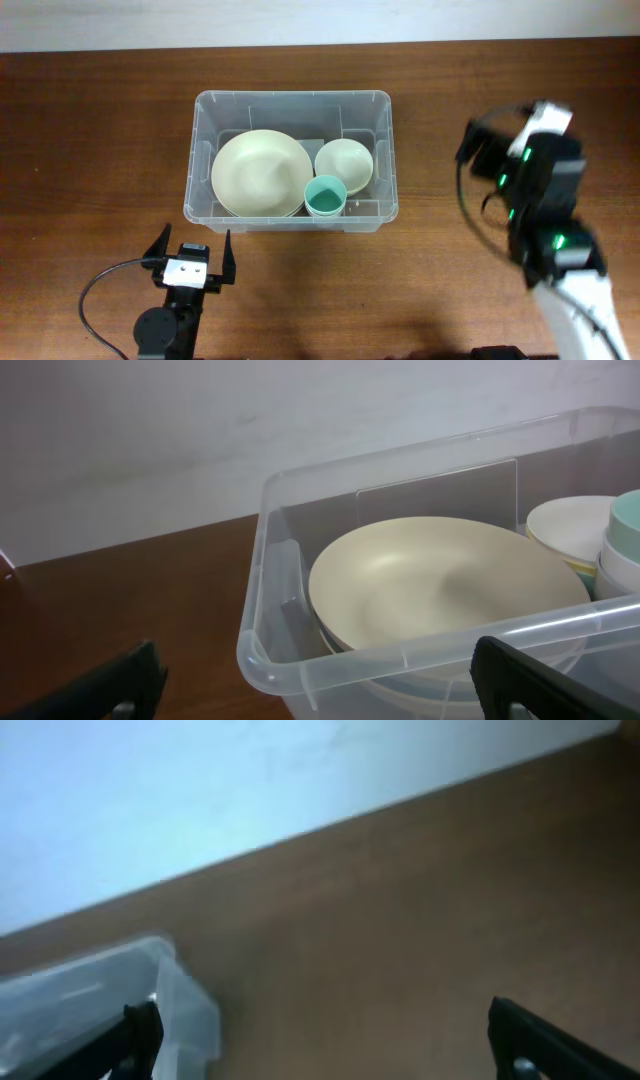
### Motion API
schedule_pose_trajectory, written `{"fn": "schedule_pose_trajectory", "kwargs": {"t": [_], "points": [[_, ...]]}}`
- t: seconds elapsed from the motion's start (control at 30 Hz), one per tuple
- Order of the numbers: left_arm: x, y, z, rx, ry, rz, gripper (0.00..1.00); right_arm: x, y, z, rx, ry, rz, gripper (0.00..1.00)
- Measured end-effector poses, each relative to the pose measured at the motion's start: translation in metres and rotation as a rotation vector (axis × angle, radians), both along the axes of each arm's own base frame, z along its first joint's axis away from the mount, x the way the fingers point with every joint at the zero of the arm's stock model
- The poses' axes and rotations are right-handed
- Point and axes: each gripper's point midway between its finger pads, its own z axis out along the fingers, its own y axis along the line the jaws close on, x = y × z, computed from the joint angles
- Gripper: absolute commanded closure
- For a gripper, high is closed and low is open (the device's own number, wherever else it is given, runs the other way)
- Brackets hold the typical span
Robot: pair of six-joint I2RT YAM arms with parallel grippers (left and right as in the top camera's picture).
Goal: Pack container
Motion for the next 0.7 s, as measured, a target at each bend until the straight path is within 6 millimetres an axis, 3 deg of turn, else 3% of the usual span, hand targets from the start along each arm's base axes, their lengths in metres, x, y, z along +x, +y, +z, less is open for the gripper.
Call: {"fn": "schedule_pose_trajectory", "kwargs": {"t": [0.13, 0.27, 0.37, 0.5, 0.7], "points": [[0.000, 0.000, 0.000, 0.000, 0.000, 0.000, 0.00, -0.027, 0.011, -0.011, 0.010, -0.126, 0.036, 0.01], [0.000, 0.000, 0.000, 0.000, 0.000, 0.000, 0.00, -0.051, 0.010, -0.006, 0.007, -0.313, 0.037, 0.01], [0.000, 0.000, 0.000, 0.000, 0.000, 0.000, 0.00, -0.069, 0.008, -0.020, -0.006, -0.389, 0.041, 0.01], [0.000, 0.000, 0.000, 0.000, 0.000, 0.000, 0.00, -0.080, 0.008, -0.041, -0.034, -0.416, 0.050, 0.01], [0.000, 0.000, 0.000, 0.000, 0.000, 0.000, 0.00, -0.091, 0.020, -0.053, -0.154, -0.484, 0.152, 0.01]]}}
